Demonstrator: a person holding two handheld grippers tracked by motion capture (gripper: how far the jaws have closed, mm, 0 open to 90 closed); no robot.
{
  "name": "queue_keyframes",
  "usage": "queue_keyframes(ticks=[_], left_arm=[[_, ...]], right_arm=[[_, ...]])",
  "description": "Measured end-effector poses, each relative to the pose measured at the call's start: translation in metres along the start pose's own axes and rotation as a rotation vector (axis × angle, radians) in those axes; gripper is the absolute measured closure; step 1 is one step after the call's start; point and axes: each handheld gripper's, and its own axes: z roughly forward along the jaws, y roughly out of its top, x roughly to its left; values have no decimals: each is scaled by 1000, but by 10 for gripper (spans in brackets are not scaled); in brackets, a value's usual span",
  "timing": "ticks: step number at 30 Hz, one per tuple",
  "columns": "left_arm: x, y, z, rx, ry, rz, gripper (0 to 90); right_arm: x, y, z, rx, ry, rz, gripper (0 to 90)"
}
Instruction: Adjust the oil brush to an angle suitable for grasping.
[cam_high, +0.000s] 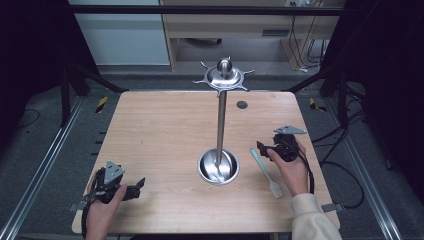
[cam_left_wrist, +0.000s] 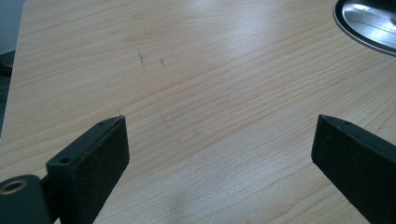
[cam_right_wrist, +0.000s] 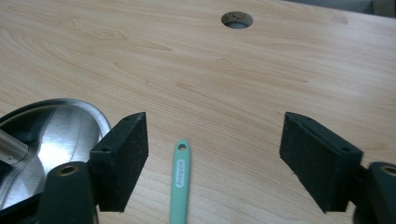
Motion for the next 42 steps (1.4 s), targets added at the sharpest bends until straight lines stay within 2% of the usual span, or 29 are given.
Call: queue_keyframes(ticks=[3,11,18,23,25,32,37,42], left_arm=[[0,0,1,1,0,2,38],[-1,1,0,-4,-4,6,38],[-2,1,1,-4,-6,5,38],[-1,1,1,-5,-6,4,38],[-1,1,1,-4,-8,3,38],[-2,2,1,-5,-8,7,38],[-2,2,1,-6,-9,4,38],[-2,2,1,-5,-8,7,38]], right_arm=[[5,0,6,24,2,-15,324],[21,-10,5,70,-4,-123,477],[29,-19,4,104,33,-222,702],[35,-24,9,164,11,-297,853],[35,-25,12,185,-1,-311,892],[40,-30,21,233,24,-331,900],[41,-33,28,277,19,-340,900],[42,-34,31,297,19,-350,900]])
